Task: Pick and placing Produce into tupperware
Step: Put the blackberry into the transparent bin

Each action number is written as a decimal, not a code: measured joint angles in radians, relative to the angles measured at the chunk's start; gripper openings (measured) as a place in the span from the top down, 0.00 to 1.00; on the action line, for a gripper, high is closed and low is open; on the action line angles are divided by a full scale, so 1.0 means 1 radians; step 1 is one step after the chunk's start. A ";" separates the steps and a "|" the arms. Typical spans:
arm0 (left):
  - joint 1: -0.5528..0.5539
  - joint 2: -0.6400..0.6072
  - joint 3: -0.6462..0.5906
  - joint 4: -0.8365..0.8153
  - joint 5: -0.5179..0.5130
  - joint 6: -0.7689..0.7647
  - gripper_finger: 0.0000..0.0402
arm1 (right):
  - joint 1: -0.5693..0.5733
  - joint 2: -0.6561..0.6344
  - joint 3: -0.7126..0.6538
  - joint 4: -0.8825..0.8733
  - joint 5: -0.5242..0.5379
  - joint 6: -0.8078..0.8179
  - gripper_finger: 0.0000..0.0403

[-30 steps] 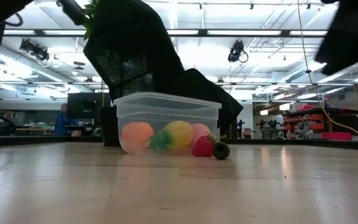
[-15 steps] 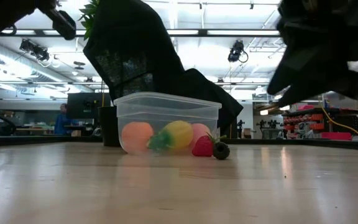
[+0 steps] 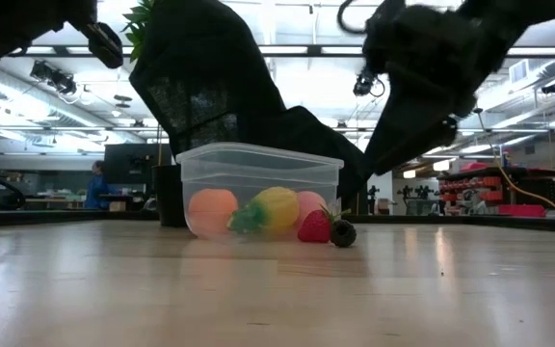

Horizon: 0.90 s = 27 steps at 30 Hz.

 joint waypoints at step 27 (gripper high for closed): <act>0.159 -0.042 -0.004 -0.027 0.253 -0.186 0.98 | -0.020 0.291 0.199 0.018 -0.019 -0.105 0.43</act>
